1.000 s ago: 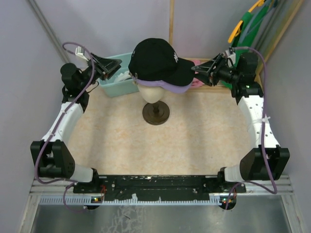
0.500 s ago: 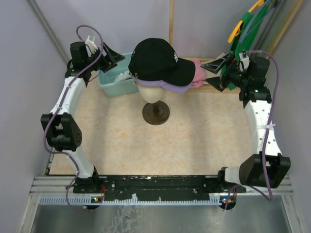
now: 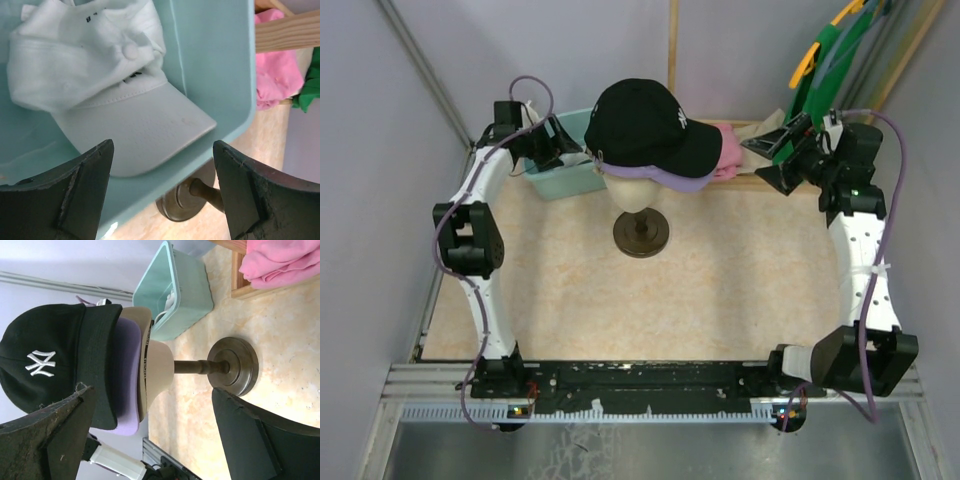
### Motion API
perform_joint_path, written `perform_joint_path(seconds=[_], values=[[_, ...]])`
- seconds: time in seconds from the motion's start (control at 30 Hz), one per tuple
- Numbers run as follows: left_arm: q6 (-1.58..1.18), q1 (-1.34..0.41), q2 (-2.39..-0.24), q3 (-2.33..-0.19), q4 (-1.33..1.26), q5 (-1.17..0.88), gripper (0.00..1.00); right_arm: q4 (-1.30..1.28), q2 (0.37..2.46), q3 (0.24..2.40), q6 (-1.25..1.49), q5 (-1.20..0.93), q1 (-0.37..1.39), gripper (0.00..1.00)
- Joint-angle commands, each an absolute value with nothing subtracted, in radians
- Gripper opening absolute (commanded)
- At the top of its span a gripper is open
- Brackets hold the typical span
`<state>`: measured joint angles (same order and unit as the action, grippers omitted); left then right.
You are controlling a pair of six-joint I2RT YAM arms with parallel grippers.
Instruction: Stack the hats
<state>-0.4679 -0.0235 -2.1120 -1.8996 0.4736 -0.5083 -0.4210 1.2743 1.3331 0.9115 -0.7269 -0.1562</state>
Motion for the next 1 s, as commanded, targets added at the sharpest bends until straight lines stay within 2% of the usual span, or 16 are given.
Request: perform_joint_path(seconds=[0.0,0.13,0.33,0.43,0.57,0.67,0.73,0.97], values=[[-0.406,-0.020,-2.204,-1.988,0.534,-0.470,0.87,-0.372,1.238,1.314,0.904,-0.714,-0.169,0.97],[-0.447,0.000,-2.250,-1.997,0.486,-0.466,0.88,-0.346,1.235,1.296,0.918,-0.706,-0.169,0.99],[-0.497,0.023,-2.379,-2.141,0.469,-0.463,0.92,-0.349,1.222,1.287,0.922,-0.670,-0.168,0.99],[-0.527,0.022,-2.449,-2.214,0.468,-0.462,0.98,-0.356,1.213,1.285,0.925,-0.649,-0.169,0.99],[-0.567,0.020,-2.518,-2.253,0.438,-0.503,0.95,-0.369,1.202,1.291,0.927,-0.615,-0.169,0.99],[-0.503,-0.001,-2.571,-2.356,0.512,-0.476,0.92,-0.377,1.199,1.298,0.929,-0.590,-0.169,0.99],[-0.450,-0.014,-2.599,-2.411,0.583,-0.439,0.92,-0.377,1.200,1.300,0.934,-0.578,-0.169,0.99],[-0.363,-0.023,-2.629,-2.405,0.634,-0.400,0.94,-0.366,1.198,1.281,0.956,-0.551,-0.169,0.99]])
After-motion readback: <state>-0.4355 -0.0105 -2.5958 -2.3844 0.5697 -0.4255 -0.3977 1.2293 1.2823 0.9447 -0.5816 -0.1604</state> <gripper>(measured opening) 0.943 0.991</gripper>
